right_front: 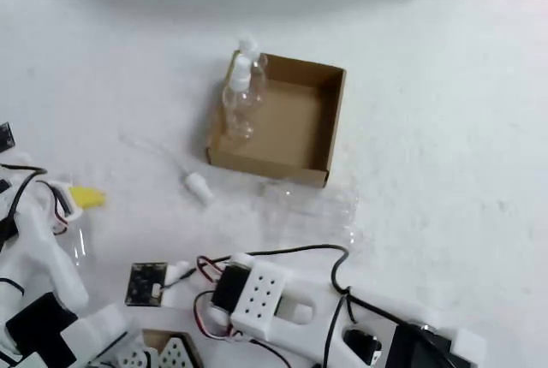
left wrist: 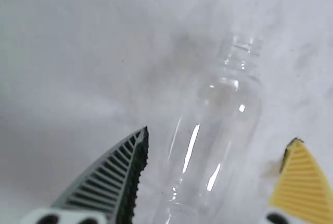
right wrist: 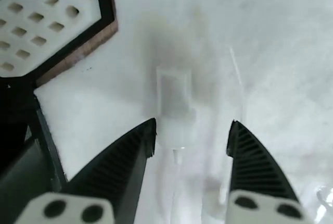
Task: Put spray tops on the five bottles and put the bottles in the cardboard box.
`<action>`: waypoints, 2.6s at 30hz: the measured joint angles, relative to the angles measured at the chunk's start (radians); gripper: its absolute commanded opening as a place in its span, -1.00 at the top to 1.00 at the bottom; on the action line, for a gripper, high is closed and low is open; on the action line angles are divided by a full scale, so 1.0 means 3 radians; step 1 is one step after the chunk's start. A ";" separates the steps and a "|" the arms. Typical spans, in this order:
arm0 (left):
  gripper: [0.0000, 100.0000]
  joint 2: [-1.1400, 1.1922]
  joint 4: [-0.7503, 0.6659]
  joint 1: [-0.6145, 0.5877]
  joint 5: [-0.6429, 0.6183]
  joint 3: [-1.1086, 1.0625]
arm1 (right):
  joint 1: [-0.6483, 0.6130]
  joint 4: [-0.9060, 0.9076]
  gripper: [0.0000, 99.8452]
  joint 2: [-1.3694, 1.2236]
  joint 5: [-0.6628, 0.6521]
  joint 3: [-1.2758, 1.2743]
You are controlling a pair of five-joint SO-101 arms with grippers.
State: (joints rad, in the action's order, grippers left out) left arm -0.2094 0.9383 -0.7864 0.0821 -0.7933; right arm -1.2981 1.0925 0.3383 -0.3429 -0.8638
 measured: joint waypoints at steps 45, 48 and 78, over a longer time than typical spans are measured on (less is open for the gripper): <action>0.24 0.0000 0.0000 0.0056 0.0000 0.0000 | 0.0532 0.0041 0.97 -0.0215 -0.0184 0.0215; 0.24 0.0000 0.0000 0.0118 0.0000 0.0000 | 0.0803 0.0133 0.97 0.0056 -0.0179 0.0225; 0.24 0.0000 -0.0133 0.0384 0.0148 -0.0005 | 0.3115 0.1089 0.97 0.2348 -0.0240 0.0225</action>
State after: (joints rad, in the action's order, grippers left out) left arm -0.2094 0.8984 -0.6713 0.1266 -0.7948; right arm -0.3636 1.4193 1.0426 -0.4150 -0.7963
